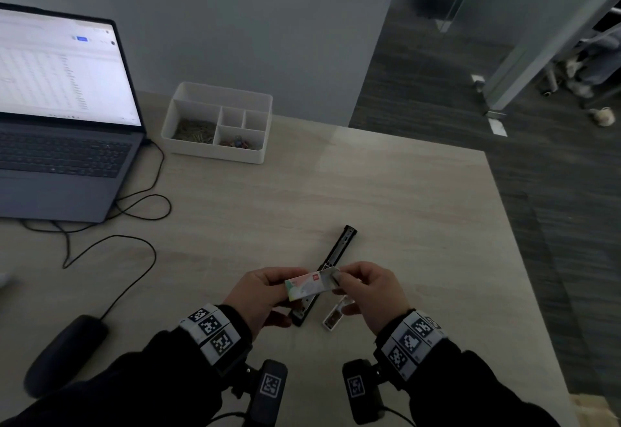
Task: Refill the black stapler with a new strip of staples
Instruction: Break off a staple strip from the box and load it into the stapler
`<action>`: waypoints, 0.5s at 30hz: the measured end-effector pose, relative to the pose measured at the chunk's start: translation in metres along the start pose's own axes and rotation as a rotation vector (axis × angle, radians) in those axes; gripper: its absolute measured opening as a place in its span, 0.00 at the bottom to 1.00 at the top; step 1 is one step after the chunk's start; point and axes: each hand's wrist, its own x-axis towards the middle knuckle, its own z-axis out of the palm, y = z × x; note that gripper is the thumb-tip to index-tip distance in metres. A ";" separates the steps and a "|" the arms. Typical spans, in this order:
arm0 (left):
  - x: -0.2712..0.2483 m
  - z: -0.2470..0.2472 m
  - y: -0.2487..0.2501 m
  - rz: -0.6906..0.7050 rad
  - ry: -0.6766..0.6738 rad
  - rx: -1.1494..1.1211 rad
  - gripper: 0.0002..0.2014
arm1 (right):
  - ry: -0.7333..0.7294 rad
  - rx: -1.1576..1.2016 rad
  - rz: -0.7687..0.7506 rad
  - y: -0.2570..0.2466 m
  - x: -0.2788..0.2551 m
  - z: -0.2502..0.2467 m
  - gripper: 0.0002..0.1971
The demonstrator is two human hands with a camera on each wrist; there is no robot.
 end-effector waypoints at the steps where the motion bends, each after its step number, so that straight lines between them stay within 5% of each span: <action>1: 0.001 0.000 0.000 -0.005 -0.001 -0.016 0.12 | -0.006 0.043 0.005 0.000 0.000 -0.001 0.06; 7: 0.002 -0.001 -0.001 -0.013 0.012 -0.073 0.13 | -0.033 0.473 0.137 -0.003 0.004 -0.005 0.08; 15: 0.002 -0.001 -0.001 -0.009 0.023 -0.058 0.12 | -0.028 0.497 0.141 -0.006 0.003 -0.003 0.08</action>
